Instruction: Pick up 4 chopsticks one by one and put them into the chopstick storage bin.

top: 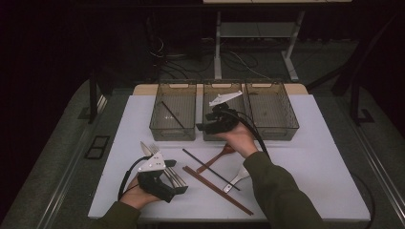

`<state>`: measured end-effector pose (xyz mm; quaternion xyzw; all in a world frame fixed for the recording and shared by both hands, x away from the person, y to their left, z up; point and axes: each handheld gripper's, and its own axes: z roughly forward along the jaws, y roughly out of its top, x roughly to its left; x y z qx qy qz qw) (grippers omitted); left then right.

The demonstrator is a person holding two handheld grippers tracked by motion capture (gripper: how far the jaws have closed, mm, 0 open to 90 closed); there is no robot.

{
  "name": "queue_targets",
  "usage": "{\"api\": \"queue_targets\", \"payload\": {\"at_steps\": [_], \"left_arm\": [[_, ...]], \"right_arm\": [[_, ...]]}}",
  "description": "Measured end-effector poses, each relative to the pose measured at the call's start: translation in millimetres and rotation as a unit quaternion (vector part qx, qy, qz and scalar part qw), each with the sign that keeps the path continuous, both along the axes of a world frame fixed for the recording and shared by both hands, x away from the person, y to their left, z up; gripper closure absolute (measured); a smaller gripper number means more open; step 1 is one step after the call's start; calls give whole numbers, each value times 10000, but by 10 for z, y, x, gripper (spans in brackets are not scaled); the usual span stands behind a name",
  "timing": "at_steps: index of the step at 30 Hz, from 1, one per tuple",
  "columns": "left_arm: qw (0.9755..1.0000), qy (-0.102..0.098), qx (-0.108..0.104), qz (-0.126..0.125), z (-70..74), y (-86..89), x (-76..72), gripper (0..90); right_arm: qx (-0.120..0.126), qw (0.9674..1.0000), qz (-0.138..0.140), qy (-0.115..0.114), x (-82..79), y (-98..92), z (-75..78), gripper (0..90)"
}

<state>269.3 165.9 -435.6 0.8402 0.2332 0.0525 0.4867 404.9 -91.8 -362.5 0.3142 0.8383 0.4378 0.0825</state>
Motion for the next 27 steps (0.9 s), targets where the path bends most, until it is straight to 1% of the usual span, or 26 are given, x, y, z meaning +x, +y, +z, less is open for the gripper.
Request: {"api": "queue_targets", "payload": {"at_steps": [3,4,7,8,13,15,18,27], "left_arm": [[10000,-8,27,-10,1,2,1,0],[10000,-13,28,-5,-1,1,1,0],[10000,-25,23,4,-4,1,2,0],[10000,-25,24,10,-4,2,2,0],[10000,-3,16,58,-12,6,7,0],[10000,-8,33,53,-14,6,7,0],[10000,5,48,64,-15,4,5,0],[10000,20,53,74,-18,1,2,0]], "right_arm": [[16,10000,0,-4,-61,-101,-12,419],[22,10000,16,-37,-76,-133,-21,419],[57,10000,21,27,-148,-218,-40,419],[43,10000,47,7,-170,-248,-52,418],[-11,10000,59,64,-285,-386,-135,418],[5,10000,62,63,-327,-445,-170,418],[36,9999,49,128,-394,-525,-207,418],[88,9998,133,137,-607,-717,-270,416]]}}
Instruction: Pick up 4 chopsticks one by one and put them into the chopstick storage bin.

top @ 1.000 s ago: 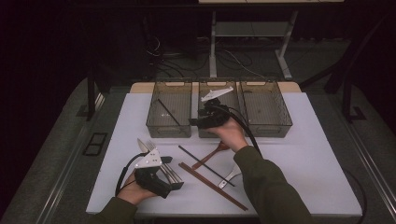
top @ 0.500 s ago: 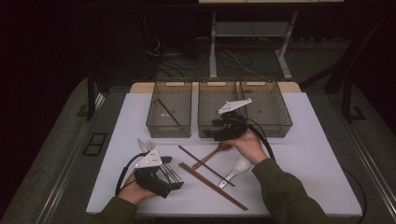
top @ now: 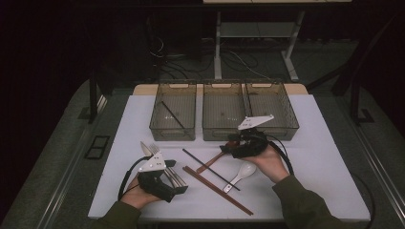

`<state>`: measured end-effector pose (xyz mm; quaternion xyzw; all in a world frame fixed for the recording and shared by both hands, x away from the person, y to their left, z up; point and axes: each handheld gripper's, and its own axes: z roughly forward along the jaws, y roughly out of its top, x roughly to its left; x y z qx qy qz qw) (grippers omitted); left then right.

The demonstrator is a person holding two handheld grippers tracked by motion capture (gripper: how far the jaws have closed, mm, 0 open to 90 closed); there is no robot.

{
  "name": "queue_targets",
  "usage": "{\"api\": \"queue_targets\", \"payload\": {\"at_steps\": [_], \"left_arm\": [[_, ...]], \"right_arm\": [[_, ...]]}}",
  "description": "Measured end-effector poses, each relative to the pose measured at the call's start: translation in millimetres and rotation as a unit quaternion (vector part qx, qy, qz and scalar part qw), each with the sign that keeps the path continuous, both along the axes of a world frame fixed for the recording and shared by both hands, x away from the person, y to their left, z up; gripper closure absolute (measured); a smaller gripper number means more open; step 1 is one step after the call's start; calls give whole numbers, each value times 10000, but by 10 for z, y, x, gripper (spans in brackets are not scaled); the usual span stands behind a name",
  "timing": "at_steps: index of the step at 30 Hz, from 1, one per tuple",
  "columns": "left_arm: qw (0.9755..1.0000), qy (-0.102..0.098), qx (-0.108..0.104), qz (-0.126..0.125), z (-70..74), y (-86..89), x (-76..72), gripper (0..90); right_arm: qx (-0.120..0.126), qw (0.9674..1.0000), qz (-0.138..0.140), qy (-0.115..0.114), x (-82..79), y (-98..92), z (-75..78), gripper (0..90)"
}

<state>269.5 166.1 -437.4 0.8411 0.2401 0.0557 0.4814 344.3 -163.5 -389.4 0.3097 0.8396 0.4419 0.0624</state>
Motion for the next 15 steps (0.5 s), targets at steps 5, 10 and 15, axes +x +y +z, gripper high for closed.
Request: {"api": "queue_targets", "payload": {"at_steps": [5,10,15], "left_arm": [[10000,-10,-8,7,-7,-11,-5,0],[10000,-3,-24,9,-5,-12,-7,0],[10000,-5,-25,-16,-6,-5,-25,0]], "right_arm": [[28,10000,11,5,-126,-92,-68,415],[48,10000,-25,74,-254,-179,-157,414],[-8,10000,43,72,-415,-205,-213,408]]}}
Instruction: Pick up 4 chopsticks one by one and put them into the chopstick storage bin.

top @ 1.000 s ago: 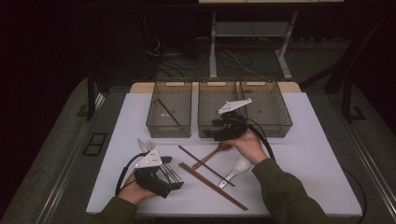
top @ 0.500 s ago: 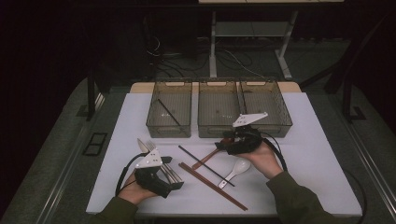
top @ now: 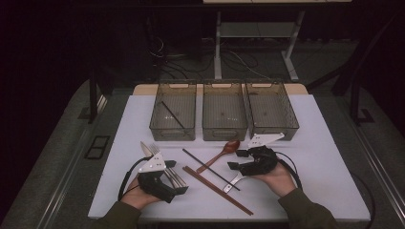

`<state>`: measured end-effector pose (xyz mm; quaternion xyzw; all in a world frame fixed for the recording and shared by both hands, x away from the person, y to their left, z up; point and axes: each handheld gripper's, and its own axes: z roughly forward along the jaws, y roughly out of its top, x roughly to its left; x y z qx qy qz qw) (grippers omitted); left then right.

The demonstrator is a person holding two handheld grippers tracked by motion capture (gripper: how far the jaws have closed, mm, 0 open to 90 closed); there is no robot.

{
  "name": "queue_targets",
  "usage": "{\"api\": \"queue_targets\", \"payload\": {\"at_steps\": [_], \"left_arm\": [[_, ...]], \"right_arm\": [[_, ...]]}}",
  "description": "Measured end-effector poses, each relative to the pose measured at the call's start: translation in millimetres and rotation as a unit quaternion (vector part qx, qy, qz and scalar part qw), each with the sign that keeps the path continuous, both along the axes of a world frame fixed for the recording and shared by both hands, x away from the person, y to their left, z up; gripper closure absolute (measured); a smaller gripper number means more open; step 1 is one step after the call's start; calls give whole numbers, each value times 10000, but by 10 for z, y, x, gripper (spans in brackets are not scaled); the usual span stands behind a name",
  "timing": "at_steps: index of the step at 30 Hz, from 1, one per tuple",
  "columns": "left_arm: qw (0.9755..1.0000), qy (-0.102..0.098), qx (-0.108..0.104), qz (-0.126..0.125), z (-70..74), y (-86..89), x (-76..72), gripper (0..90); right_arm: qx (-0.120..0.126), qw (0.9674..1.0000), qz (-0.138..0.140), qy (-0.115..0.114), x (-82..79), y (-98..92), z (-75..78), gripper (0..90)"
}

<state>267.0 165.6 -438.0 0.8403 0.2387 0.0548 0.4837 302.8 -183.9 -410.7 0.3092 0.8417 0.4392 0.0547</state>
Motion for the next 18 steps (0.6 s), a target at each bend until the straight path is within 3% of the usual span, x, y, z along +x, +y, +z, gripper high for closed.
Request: {"api": "queue_targets", "payload": {"at_steps": [8,18], "left_arm": [[10000,-14,52,-18,-1,7,13,0],[10000,-40,55,10,16,35,11,0]], "right_arm": [[-77,9999,115,56,-147,13,-74,408],[-223,9991,275,212,-174,173,-196,457]]}}
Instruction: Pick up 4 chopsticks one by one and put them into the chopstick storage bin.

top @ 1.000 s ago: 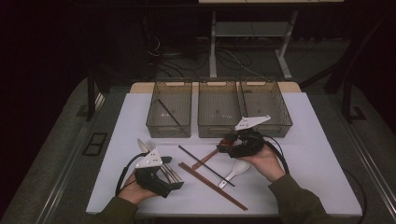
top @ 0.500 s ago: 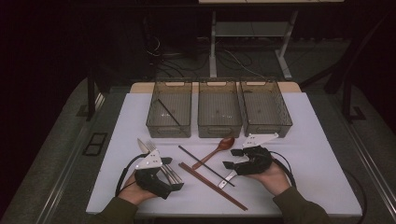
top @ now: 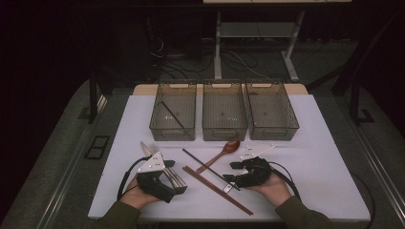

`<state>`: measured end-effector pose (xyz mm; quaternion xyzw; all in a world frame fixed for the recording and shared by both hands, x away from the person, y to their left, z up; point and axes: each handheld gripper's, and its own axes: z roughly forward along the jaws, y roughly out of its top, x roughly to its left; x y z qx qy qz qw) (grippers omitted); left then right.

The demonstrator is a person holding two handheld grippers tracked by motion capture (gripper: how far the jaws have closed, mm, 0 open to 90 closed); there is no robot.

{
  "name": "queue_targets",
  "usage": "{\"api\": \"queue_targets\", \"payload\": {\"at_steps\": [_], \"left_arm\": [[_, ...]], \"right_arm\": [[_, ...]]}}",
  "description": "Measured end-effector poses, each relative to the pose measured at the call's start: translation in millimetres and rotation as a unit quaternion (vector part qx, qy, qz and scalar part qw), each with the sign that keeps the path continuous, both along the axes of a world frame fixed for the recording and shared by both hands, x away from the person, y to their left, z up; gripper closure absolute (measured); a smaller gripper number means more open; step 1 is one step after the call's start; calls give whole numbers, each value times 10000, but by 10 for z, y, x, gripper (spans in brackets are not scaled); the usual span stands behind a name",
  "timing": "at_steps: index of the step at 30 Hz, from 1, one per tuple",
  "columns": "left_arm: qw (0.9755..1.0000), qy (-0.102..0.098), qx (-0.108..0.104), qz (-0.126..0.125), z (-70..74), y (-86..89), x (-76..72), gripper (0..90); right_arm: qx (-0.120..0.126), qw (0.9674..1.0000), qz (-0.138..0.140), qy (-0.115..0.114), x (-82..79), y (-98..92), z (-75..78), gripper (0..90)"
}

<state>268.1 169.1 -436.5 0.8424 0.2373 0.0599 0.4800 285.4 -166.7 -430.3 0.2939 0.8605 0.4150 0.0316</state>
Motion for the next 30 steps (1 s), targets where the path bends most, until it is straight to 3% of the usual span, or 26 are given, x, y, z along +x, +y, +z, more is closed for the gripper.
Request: {"api": "queue_targets", "payload": {"at_steps": [9,18,30], "left_arm": [[10000,9,5,-20,0,-3,-2,0],[10000,12,2,-26,-1,-3,0,0],[10000,16,10,-30,-2,-5,-1,0]], "right_arm": [[-230,9995,172,98,-28,128,-87,570],[-476,9985,254,5,-53,203,-131,690],[-621,9977,274,-21,-46,221,-155,770]]}}
